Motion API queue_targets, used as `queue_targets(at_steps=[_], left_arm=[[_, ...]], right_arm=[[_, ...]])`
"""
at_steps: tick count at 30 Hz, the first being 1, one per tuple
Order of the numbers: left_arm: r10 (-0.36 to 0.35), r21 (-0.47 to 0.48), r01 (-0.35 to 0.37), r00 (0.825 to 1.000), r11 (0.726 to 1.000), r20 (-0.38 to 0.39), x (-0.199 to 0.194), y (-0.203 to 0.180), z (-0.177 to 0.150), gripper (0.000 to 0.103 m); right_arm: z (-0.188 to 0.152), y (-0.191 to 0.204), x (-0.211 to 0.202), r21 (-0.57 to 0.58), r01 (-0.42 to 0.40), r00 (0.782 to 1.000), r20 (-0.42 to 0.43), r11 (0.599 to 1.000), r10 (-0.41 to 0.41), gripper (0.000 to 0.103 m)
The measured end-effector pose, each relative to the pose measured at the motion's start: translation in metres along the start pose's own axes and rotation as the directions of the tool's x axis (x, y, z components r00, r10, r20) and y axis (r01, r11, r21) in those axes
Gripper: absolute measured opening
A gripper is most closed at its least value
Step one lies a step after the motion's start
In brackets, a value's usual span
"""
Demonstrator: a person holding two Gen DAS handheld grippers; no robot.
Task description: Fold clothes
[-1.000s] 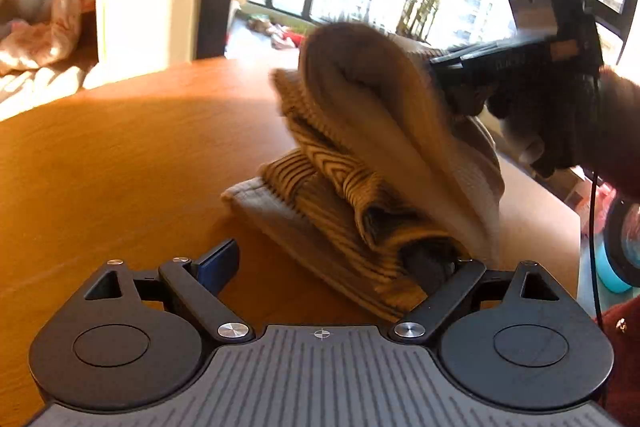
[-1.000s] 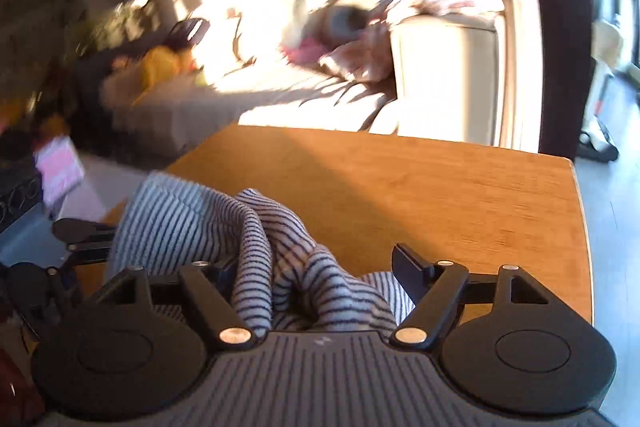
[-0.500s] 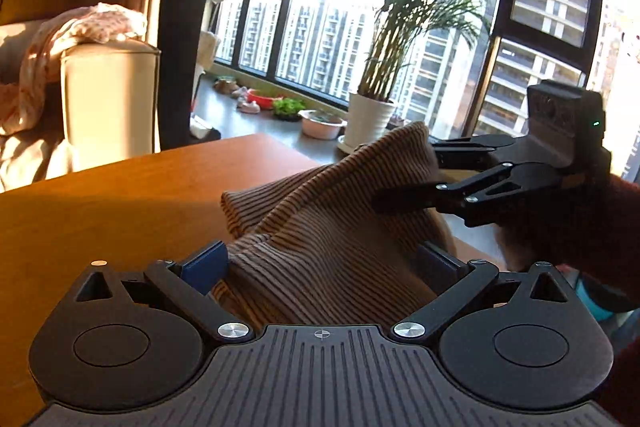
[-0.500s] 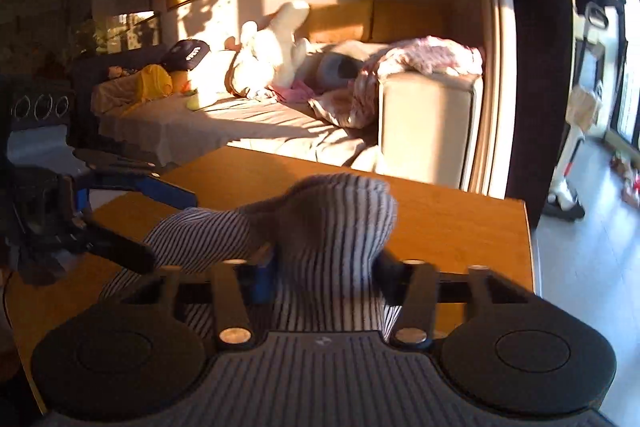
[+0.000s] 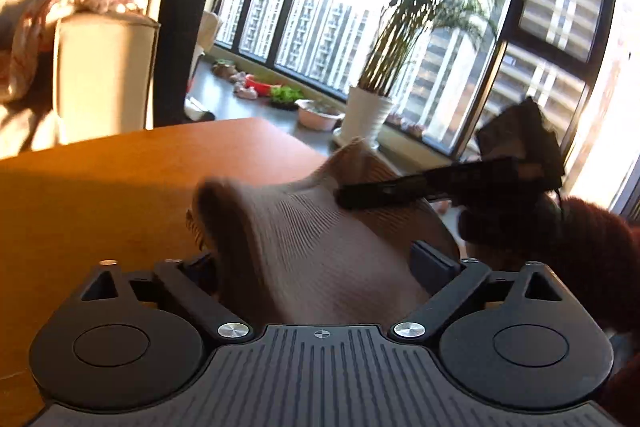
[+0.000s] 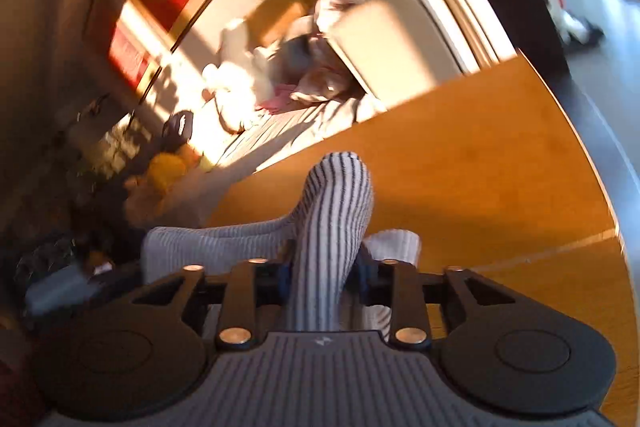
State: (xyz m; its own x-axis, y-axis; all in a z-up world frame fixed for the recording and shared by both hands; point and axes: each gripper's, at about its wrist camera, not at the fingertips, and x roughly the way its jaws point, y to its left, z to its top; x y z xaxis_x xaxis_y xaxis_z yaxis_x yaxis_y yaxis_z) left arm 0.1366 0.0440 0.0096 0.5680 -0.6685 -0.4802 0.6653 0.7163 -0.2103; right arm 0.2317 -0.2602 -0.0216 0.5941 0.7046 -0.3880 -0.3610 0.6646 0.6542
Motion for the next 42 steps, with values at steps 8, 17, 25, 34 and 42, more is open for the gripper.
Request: queue_targets(at_steps=[8, 17, 25, 34, 42], left_arm=[[0.067, 0.096, -0.065, 0.998, 0.993, -0.011, -0.014, -0.02, 0.0, 0.091], [0.069, 0.079, -0.068, 0.998, 0.995, -0.011, -0.017, -0.013, -0.002, 0.089], [0.034, -0.042, -0.031, 0.998, 0.999, 0.059, -0.025, 0.0, 0.012, 0.018], [0.232, 0.029, -0.231, 0.972, 0.973, -0.041, 0.022, 0.023, 0.012, 0.027], [0.288, -0.017, -0.288, 0.958, 0.958, 0.0, -0.007, 0.036, 0.019, 0.055]], right_arm=[[-0.005, 0.01, 0.001, -0.07, 0.031, 0.999, 0.018, 0.997, -0.03, 0.039], [-0.012, 0.033, -0.004, -0.202, 0.165, 0.986, 0.065, 0.965, -0.155, 0.06], [-0.015, 0.05, -0.011, -0.27, 0.193, 0.979, 0.121, 0.943, -0.166, 0.063], [-0.006, 0.051, 0.015, -0.314, 0.298, 0.954, 0.09, 0.901, -0.285, 0.078], [-0.013, 0.065, -0.009, -0.315, 0.358, 0.933, 0.151, 0.879, -0.327, 0.084]])
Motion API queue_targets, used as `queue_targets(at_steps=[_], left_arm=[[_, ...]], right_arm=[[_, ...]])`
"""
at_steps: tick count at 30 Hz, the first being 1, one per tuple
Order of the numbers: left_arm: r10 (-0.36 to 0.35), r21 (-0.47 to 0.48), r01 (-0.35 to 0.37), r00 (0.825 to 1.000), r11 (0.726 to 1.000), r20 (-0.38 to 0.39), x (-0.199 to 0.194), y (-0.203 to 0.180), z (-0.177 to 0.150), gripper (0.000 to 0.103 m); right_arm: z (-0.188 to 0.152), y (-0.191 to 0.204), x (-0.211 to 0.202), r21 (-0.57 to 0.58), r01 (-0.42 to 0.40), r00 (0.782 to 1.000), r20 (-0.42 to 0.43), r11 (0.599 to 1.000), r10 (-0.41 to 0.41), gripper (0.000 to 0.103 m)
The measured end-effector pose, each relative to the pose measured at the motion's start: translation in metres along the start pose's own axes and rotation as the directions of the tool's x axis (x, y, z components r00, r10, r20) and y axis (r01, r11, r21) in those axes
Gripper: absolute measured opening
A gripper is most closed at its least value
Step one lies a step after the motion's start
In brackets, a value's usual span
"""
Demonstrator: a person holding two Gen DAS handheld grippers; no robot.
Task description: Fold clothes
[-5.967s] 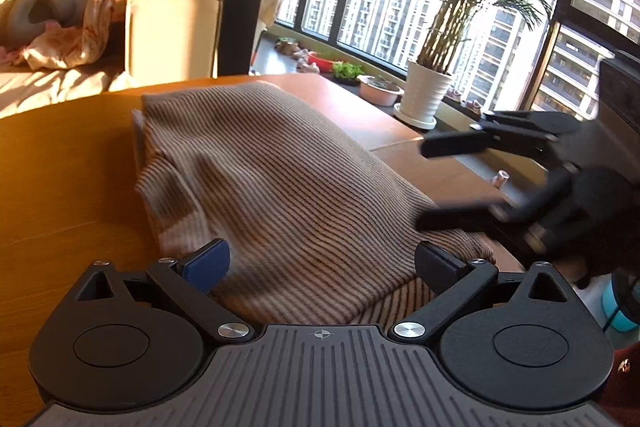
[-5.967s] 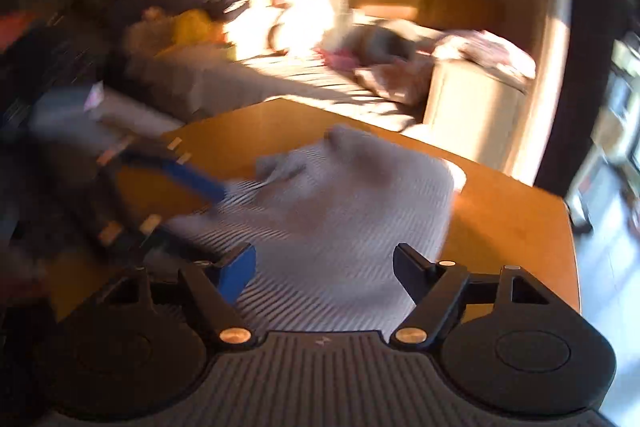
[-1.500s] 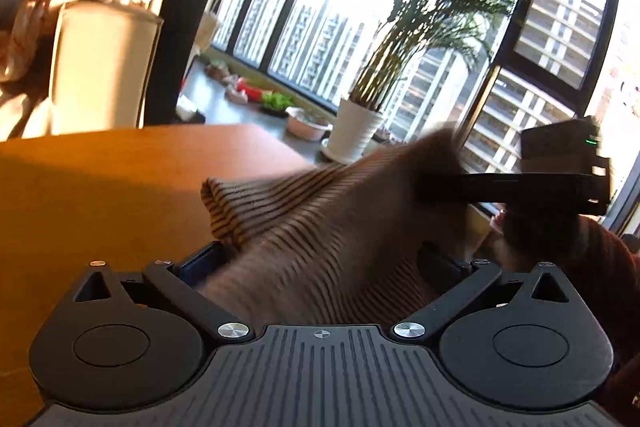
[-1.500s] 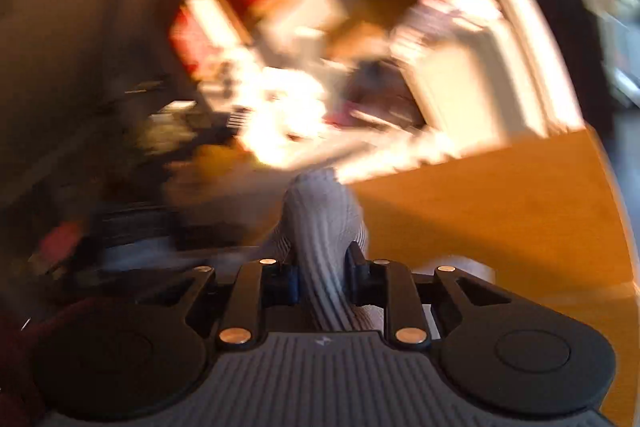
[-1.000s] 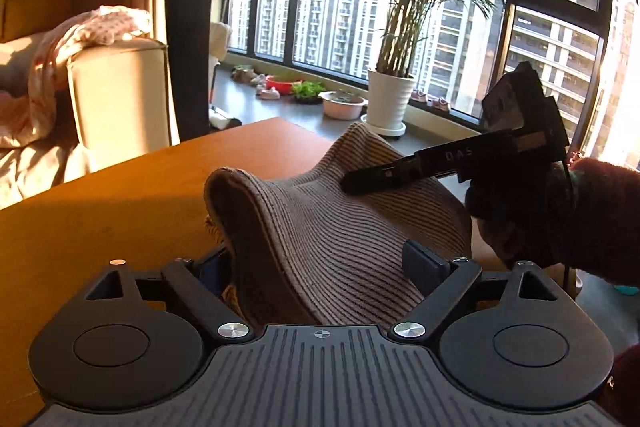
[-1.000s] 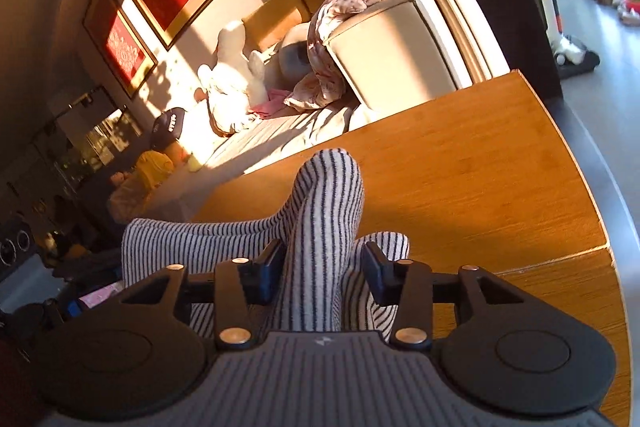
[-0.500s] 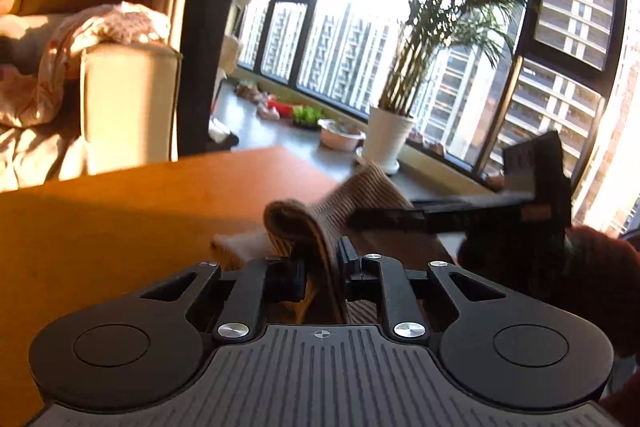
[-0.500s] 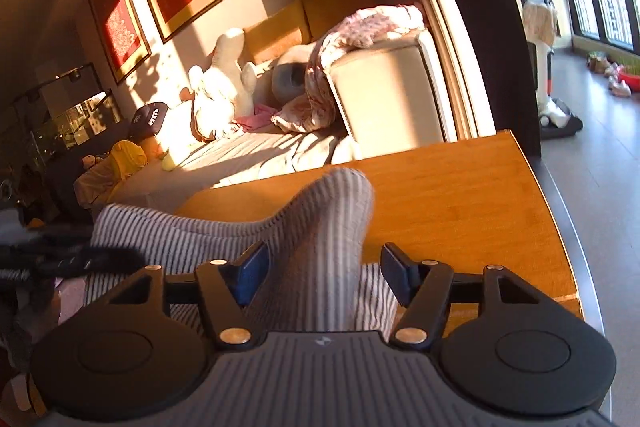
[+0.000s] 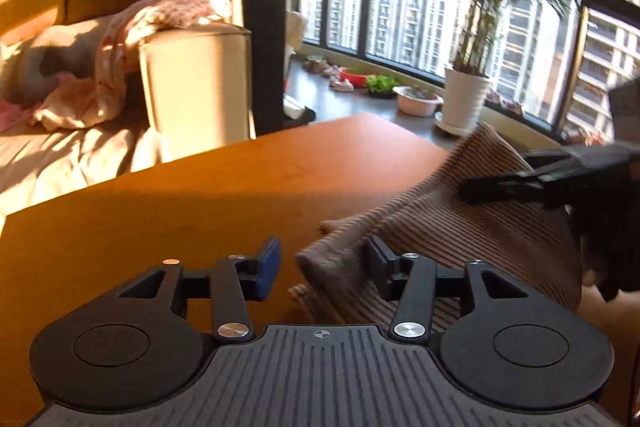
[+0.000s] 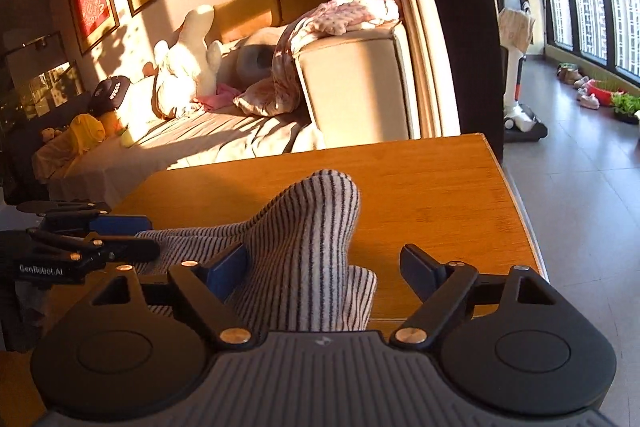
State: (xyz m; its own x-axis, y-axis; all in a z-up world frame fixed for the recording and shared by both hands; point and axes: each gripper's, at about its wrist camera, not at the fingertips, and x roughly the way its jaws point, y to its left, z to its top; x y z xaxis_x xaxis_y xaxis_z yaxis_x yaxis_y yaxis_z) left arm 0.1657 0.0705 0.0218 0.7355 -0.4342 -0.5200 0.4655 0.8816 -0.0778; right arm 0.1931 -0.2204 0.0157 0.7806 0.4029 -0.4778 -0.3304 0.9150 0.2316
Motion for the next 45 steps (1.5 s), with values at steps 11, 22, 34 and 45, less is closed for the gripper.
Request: queue_targets(at_steps=[11, 22, 34, 45], left_arm=[[-0.258, -0.215, 0.263, 0.965, 0.941, 0.051, 0.013, 0.018, 0.014, 0.093], [-0.338, -0.319, 0.31, 0.94, 0.896, -0.037, 0.043, 0.03, -0.023, 0.095], [-0.335, -0.287, 0.311, 0.941, 0.906, -0.038, 0.018, -0.001, -0.044, 0.099], [-0.381, -0.266, 0.354, 0.922, 0.897, -0.059, 0.009, -0.021, -0.045, 0.101]], right_arm=[[-0.049, -0.016, -0.088, 0.293, -0.098, 0.988, -0.087, 0.951, 0.128, 0.094], [-0.058, -0.019, -0.024, 0.479, -0.149, 0.961, -0.135, 0.865, 0.241, 0.085], [-0.005, -0.013, 0.042, 0.258, -0.061, 0.984, -0.147, 0.964, 0.101, 0.094], [0.001, -0.01, 0.028, 0.172, -0.039, 0.997, -0.062, 0.984, 0.051, 0.103]])
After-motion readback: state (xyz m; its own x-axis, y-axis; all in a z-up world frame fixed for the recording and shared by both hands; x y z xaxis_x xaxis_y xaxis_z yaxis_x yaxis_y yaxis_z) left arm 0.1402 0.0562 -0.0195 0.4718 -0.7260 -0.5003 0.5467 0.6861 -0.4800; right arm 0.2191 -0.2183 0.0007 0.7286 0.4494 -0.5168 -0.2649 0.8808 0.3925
